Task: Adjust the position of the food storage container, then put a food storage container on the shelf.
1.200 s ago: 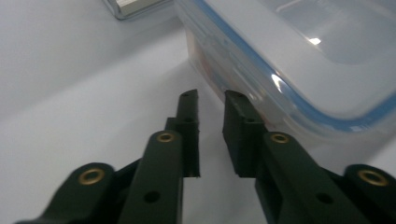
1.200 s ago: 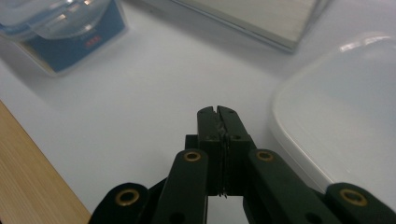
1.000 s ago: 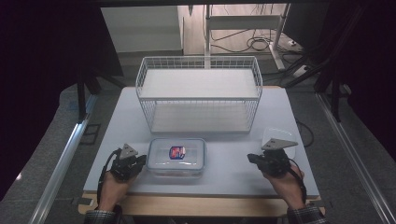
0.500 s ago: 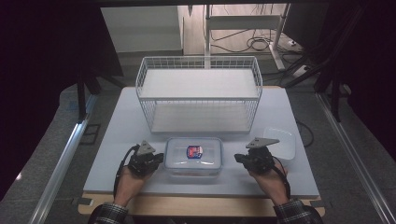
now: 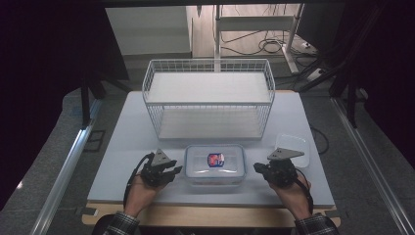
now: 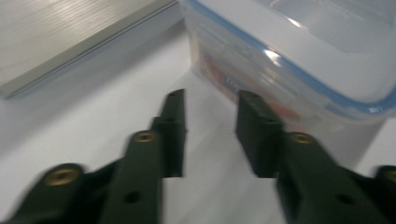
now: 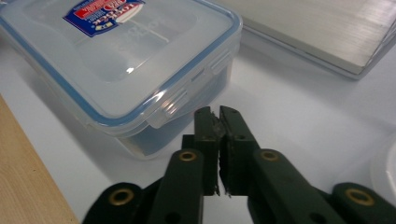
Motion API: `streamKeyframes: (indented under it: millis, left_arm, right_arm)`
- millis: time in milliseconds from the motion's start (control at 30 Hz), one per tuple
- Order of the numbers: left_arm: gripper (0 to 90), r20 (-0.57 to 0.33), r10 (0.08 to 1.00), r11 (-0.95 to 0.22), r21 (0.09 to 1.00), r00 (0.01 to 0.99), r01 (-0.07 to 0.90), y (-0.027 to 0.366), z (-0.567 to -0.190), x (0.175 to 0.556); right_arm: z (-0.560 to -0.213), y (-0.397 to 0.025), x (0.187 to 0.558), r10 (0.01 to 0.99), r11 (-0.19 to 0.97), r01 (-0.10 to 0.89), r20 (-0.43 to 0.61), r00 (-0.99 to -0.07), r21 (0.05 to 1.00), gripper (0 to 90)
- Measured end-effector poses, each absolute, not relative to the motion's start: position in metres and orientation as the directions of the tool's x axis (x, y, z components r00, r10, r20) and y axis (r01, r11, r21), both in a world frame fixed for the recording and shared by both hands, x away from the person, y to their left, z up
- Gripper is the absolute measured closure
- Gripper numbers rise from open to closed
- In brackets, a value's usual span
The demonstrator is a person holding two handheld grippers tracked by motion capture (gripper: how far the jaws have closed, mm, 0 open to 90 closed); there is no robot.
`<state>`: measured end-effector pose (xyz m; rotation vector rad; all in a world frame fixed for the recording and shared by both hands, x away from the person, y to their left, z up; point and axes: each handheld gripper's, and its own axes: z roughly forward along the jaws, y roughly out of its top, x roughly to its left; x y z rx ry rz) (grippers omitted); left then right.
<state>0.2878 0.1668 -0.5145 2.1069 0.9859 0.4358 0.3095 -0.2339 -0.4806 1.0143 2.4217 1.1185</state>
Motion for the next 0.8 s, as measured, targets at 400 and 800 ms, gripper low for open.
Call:
streamKeyframes:
  millis: [400, 800]
  left_arm:
    - [15.7, -0.022, 0.738, -0.422, 0.765, 0.674, 0.487, 0.177, -0.514, 0.268]
    - [5.8, -0.051, 0.747, -0.348, 0.820, 0.663, 0.455, 0.184, -0.514, 0.271]
  right_arm:
    - [-0.476, -0.234, 0.302, 0.663, 0.440, 0.439, 0.046, -0.747, 0.784, 38.1]
    - [-0.478, -0.235, 0.304, 0.657, 0.389, 0.477, 0.126, -0.744, 0.788, 21.2]
